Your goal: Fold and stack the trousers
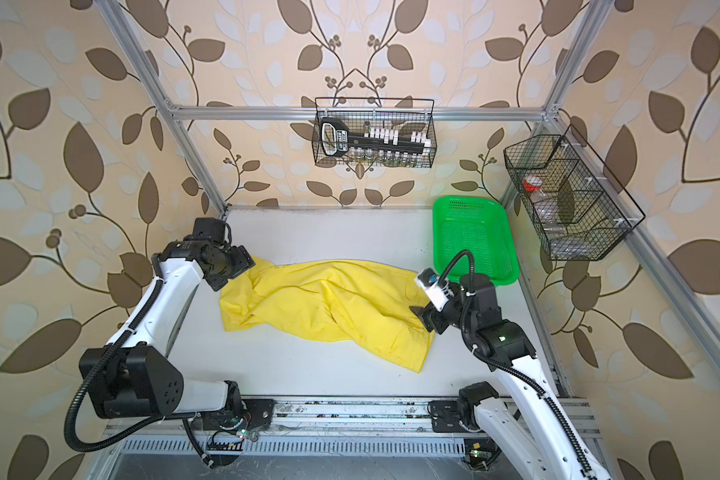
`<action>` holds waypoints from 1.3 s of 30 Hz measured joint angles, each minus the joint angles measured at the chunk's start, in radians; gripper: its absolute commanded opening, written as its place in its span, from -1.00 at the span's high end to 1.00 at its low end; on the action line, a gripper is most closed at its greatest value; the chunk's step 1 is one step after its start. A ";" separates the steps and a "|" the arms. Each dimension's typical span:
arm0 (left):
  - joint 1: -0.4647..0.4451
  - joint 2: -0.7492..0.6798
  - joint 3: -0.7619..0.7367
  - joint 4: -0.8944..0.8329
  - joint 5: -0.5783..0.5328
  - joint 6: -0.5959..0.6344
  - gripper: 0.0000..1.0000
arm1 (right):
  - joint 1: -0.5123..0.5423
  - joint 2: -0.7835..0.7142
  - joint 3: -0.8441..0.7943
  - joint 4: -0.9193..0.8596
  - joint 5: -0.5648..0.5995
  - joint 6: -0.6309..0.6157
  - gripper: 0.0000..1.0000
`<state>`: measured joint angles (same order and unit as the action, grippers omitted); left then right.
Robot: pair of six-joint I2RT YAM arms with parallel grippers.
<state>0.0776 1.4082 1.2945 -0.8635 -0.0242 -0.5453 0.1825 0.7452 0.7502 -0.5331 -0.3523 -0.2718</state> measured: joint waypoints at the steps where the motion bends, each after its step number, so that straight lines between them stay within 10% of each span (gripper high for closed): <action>1: 0.000 0.028 0.024 0.005 0.006 0.000 -0.69 | -0.028 0.021 -0.001 0.039 -0.016 0.073 -0.60; 3: 0.000 0.104 0.059 0.037 0.026 0.000 -0.79 | -0.060 0.095 -0.004 0.120 -0.032 0.232 -0.94; 11: 0.000 0.420 0.131 0.096 0.075 -0.010 -0.81 | -0.013 0.357 -0.077 0.228 0.147 0.587 -0.96; 25: 0.002 0.583 0.267 0.133 0.013 -0.061 -0.81 | -0.039 0.698 -0.064 0.387 0.372 0.698 -0.16; 39: 0.009 0.614 0.268 0.132 0.008 -0.059 -0.82 | -0.083 0.869 0.054 0.481 0.309 0.698 0.02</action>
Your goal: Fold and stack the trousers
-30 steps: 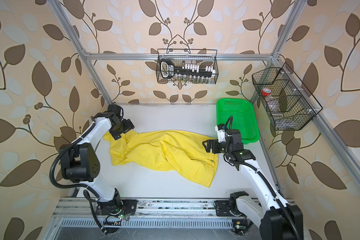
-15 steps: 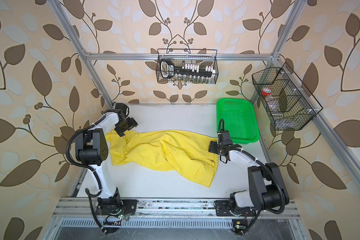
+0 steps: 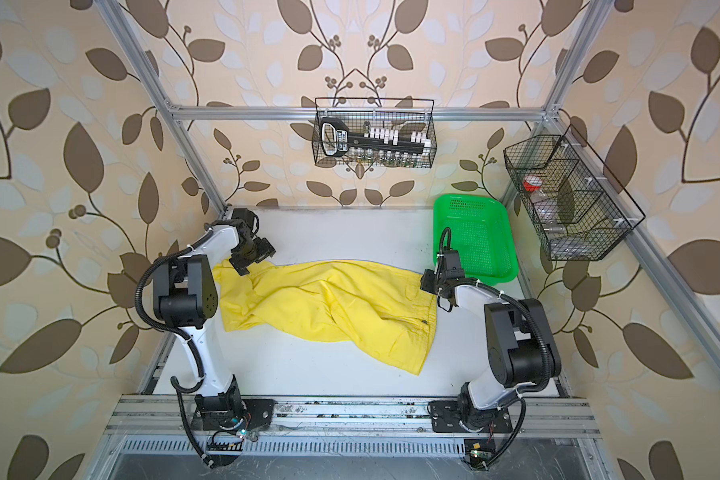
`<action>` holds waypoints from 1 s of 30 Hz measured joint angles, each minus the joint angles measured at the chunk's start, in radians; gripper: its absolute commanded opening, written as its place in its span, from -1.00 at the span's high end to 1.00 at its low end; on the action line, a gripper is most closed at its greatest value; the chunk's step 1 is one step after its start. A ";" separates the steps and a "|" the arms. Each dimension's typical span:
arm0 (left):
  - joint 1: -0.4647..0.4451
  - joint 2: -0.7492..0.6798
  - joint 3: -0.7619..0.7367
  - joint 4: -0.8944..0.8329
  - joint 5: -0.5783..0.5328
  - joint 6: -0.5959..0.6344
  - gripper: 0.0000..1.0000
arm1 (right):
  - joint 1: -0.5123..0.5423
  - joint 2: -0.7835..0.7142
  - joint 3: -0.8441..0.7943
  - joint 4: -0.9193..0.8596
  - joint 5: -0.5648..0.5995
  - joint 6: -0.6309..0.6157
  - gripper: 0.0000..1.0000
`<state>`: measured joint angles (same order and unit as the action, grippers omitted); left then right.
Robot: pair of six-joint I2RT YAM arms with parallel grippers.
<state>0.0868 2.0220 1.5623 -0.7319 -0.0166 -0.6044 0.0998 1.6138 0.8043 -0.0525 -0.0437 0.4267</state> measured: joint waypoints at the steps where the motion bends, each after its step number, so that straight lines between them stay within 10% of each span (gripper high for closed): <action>1: 0.000 0.002 0.000 -0.001 0.000 0.001 -0.82 | -0.001 0.017 0.016 -0.009 -0.001 -0.002 0.00; 17: 0.006 0.039 0.058 -0.044 -0.076 0.015 -0.83 | 0.011 0.064 0.106 -0.128 0.062 -0.077 -0.09; 30: 0.013 0.111 0.061 -0.053 -0.098 0.056 -0.28 | 0.039 0.031 0.076 -0.077 0.021 -0.068 0.90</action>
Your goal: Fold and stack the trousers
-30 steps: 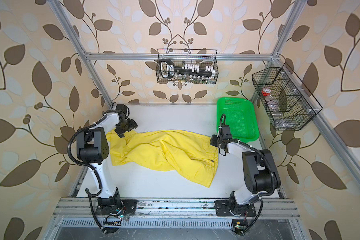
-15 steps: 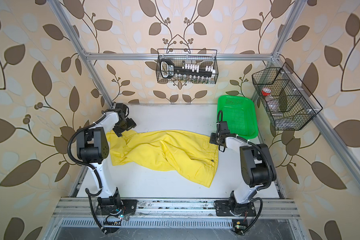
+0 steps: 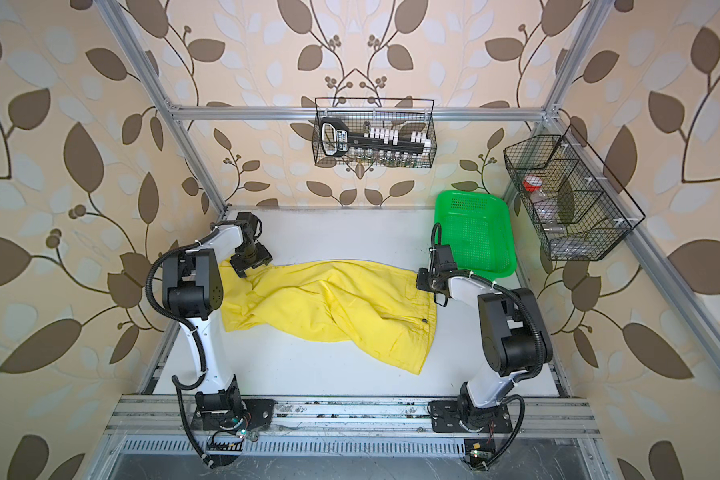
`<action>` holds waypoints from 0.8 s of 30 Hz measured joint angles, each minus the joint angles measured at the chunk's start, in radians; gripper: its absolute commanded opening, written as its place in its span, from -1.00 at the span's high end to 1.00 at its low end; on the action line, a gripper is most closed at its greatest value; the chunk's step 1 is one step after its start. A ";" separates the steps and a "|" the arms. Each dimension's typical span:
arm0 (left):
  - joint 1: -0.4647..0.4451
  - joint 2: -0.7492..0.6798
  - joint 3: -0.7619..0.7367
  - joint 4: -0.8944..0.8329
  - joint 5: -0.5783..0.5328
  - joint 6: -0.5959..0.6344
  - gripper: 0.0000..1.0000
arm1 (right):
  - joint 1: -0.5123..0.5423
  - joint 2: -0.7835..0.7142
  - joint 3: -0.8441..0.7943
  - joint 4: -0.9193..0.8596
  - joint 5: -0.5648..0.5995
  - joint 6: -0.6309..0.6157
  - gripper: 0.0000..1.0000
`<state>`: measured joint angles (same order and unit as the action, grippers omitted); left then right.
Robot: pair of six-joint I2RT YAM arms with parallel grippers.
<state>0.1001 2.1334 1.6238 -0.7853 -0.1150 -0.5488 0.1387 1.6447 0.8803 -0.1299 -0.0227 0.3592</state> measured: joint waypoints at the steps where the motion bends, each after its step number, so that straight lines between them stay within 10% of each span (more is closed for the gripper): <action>1: 0.005 0.003 0.000 0.000 0.001 0.002 -0.18 | 0.001 -0.020 -0.002 0.001 -0.002 -0.004 0.91; 11: 0.013 0.005 0.000 0.000 0.011 0.014 0.99 | 0.000 -0.320 -0.016 0.001 -0.067 -0.037 0.92; 24: 0.026 -0.080 0.002 -0.039 0.015 0.071 1.00 | -0.051 -0.409 0.033 -0.107 -0.177 -0.054 0.91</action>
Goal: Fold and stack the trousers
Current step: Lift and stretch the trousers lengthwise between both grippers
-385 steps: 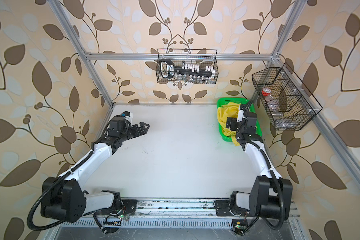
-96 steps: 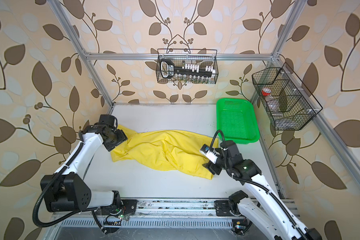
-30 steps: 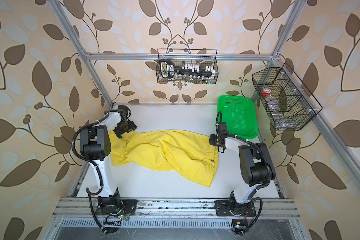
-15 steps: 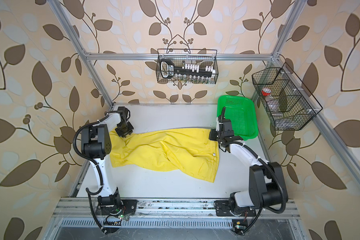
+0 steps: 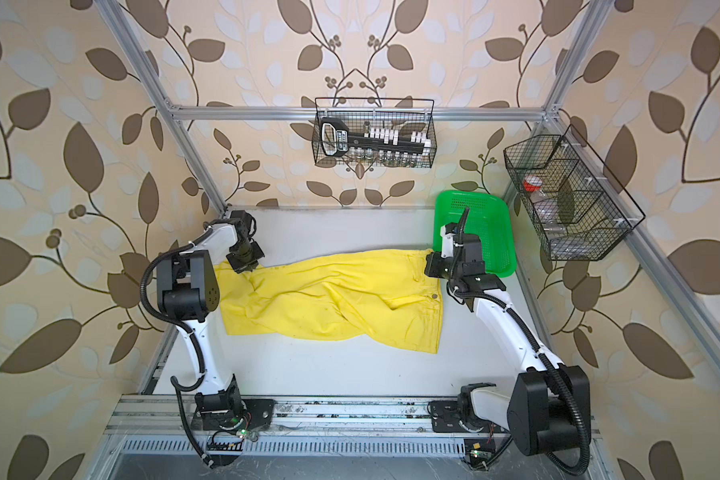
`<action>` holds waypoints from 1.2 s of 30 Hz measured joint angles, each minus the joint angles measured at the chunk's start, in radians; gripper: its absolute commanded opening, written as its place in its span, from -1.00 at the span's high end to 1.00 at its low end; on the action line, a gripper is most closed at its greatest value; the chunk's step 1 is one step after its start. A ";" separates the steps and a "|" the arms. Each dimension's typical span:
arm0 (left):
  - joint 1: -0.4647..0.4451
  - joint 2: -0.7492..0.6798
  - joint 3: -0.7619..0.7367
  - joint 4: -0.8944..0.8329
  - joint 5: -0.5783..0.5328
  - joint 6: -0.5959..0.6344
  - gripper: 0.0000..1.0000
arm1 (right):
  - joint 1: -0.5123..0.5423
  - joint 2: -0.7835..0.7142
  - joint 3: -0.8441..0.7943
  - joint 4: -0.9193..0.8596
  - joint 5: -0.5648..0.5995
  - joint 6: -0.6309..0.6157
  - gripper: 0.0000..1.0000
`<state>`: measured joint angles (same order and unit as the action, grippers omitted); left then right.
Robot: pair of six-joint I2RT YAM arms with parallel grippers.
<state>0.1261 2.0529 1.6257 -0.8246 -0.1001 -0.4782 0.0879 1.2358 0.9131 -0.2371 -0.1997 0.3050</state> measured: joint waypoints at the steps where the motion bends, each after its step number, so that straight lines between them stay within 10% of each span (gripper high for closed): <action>1: 0.000 -0.029 0.000 -0.008 -0.009 0.005 1.00 | -0.005 -0.001 0.009 -0.006 -0.008 0.000 0.91; 26: 0.026 -0.375 0.197 -0.122 -0.197 0.102 1.00 | -0.125 -0.037 0.280 -0.073 -0.208 0.018 0.91; 36: 0.026 -0.376 -0.022 -0.090 -0.091 0.091 1.00 | -0.104 -0.027 0.173 -0.088 -0.214 0.027 0.88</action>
<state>0.1524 1.6772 1.6035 -0.9150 -0.1909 -0.3870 -0.0158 1.2091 1.0859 -0.3248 -0.4141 0.3321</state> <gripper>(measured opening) 0.056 0.061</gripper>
